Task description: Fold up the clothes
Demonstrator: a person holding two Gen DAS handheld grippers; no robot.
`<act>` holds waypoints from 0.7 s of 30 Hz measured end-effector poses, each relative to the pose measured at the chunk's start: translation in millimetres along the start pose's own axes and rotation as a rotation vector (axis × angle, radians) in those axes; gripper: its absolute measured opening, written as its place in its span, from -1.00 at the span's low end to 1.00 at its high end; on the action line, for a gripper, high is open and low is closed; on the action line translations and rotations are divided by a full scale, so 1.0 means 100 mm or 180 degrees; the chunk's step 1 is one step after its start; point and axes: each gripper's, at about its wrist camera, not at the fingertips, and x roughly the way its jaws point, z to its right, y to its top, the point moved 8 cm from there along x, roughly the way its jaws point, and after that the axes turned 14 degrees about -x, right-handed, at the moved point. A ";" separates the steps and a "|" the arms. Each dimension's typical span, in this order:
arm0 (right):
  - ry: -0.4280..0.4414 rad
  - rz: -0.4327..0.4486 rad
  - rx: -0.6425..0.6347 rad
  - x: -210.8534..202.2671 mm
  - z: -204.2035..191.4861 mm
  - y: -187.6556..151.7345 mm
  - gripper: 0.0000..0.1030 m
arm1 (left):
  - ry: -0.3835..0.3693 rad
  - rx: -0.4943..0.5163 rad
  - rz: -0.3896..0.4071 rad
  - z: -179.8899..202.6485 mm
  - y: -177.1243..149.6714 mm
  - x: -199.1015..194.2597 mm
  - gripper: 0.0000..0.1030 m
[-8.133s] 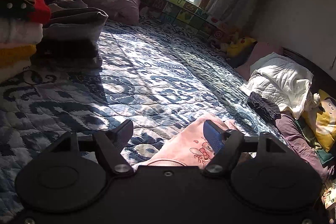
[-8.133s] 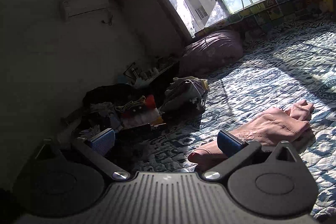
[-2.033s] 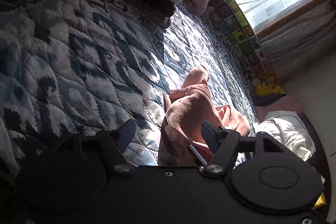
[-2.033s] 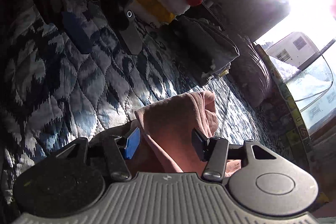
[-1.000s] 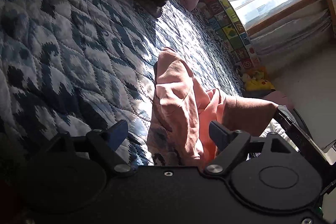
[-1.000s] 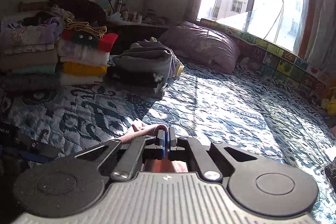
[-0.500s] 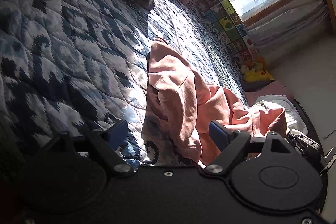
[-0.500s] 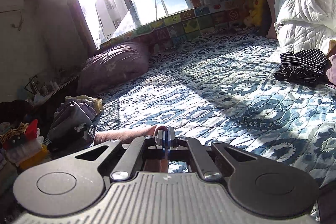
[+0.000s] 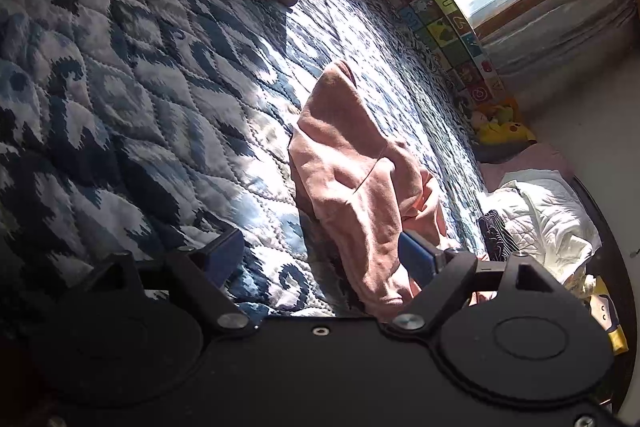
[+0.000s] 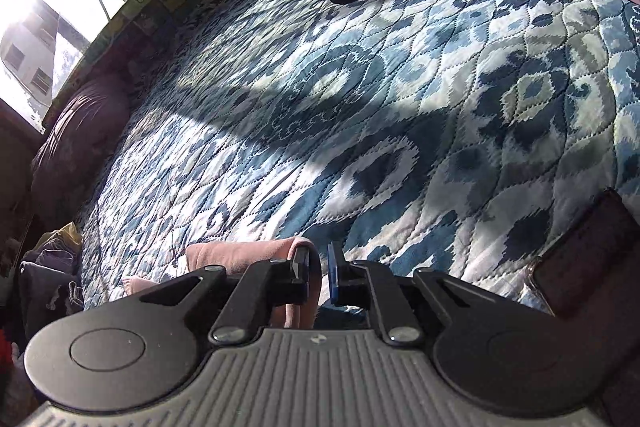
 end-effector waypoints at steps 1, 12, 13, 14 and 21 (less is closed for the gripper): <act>-0.0011 0.0032 -0.0041 -0.03 0.01 -0.02 -0.26 | 0.0019 0.0025 0.0001 0.01 0.02 0.04 0.64; 0.0336 0.0201 0.0352 -0.43 0.19 -0.44 0.12 | -0.0021 0.0144 0.0247 0.23 0.76 0.66 0.64; 0.0392 0.0175 0.0408 -0.43 0.19 -0.51 0.15 | -0.0040 0.0110 0.0269 0.23 0.85 0.75 0.63; 0.0453 0.0141 0.0464 -0.43 0.18 -0.57 0.17 | -0.0060 0.0077 0.0291 0.22 0.93 0.84 0.61; 0.1084 -0.0076 0.0559 -0.30 -0.22 -1.14 0.21 | -0.0405 -0.0658 0.0091 -0.12 1.18 1.32 0.24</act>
